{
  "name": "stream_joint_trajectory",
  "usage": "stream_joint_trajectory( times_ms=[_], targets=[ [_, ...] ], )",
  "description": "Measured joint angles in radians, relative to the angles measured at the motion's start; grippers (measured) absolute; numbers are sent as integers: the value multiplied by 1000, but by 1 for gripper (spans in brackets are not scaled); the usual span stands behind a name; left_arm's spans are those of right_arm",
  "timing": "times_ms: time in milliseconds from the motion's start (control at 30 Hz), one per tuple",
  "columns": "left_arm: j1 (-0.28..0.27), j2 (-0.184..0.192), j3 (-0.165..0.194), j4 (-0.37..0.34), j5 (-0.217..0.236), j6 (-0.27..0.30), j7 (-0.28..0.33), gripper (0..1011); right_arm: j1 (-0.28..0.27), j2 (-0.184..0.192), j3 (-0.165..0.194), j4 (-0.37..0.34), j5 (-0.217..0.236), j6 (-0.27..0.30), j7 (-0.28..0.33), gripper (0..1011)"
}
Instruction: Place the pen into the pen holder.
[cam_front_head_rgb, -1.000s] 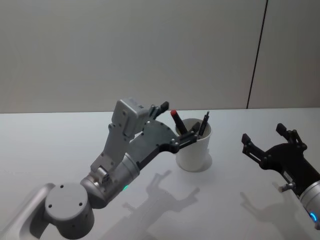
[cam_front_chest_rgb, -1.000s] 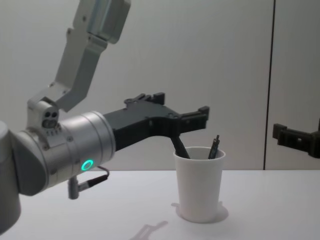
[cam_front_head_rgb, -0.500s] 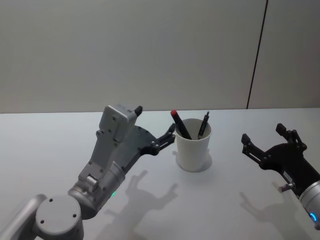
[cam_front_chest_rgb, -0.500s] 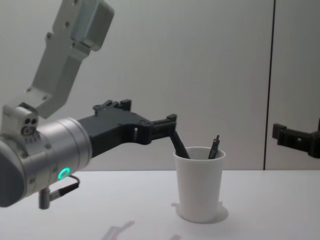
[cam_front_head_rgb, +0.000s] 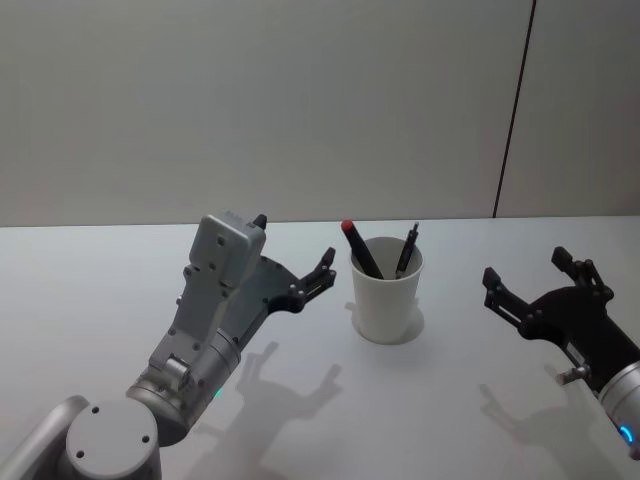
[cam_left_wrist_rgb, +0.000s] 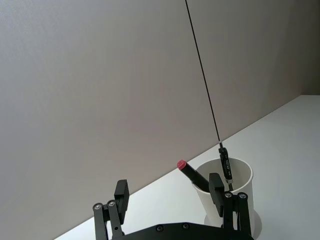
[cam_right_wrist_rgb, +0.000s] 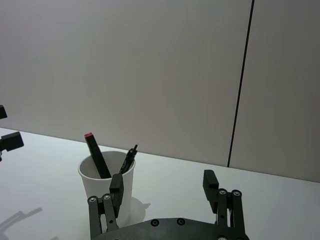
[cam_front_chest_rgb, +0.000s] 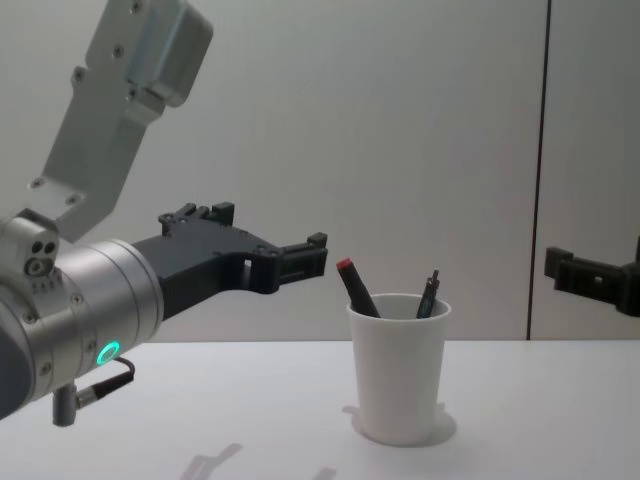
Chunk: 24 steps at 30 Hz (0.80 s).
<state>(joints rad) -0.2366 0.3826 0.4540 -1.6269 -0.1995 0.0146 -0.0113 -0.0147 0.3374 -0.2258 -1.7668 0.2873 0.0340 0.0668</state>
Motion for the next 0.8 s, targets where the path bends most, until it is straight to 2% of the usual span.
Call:
stream_joint_trajectory(
  times_ms=[800],
  targets=[
    [-1,-1,0,0,-1,-1,0,1001,0,0,0,0,0,0,0,1002]
  ],
)
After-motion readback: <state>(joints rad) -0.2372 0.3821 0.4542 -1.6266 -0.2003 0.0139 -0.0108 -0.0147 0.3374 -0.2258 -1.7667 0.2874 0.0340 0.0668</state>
